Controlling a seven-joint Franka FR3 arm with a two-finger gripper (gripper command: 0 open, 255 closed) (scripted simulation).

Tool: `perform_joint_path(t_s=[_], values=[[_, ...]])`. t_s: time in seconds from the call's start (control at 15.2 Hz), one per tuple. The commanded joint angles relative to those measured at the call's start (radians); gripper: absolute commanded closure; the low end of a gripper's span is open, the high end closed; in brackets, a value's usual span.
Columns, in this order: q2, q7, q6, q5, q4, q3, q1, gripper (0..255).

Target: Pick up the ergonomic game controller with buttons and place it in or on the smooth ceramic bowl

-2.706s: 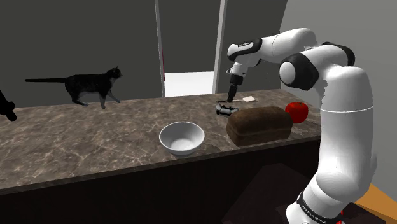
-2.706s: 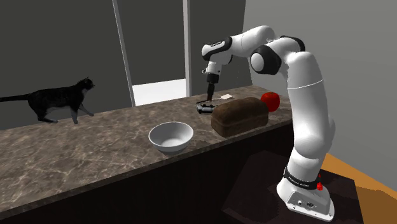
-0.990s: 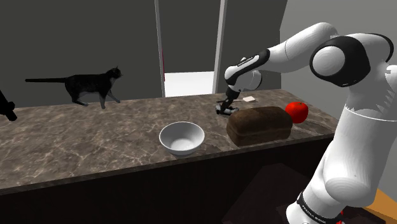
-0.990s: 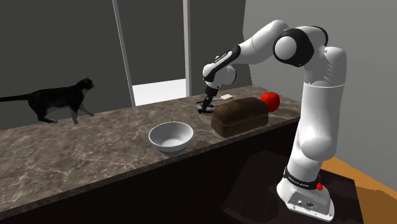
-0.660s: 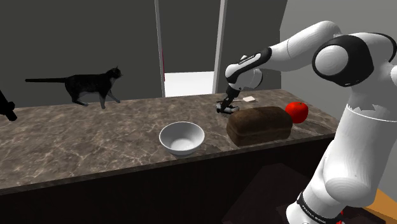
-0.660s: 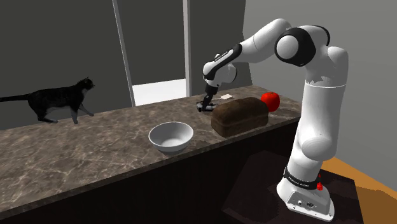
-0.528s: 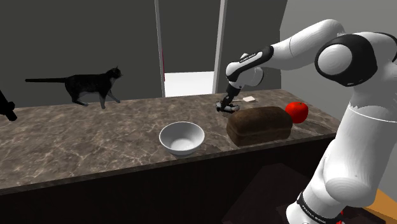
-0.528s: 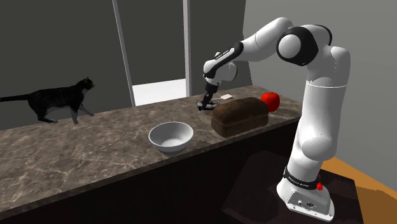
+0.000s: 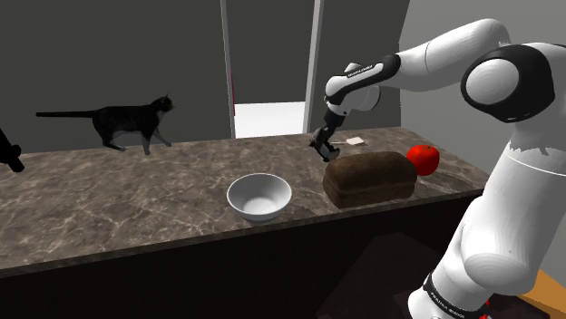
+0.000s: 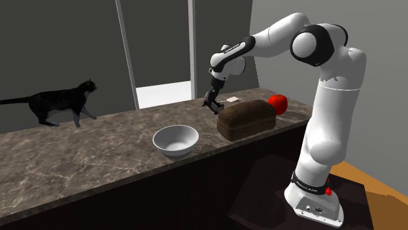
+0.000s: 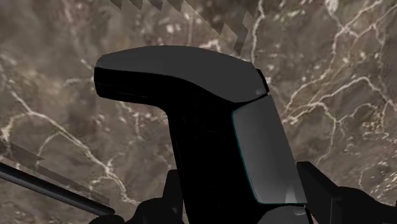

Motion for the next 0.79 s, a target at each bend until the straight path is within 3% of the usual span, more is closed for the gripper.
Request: perform_joint_path(t_s=[0.0, 0.73], values=[[-0.011, 0.013, -0.023, -0.013, 0.015, -0.001, 0.001, 255], [-0.059, 0.071, -0.153, -0.066, 0.111, -0.003, 0.001, 255]])
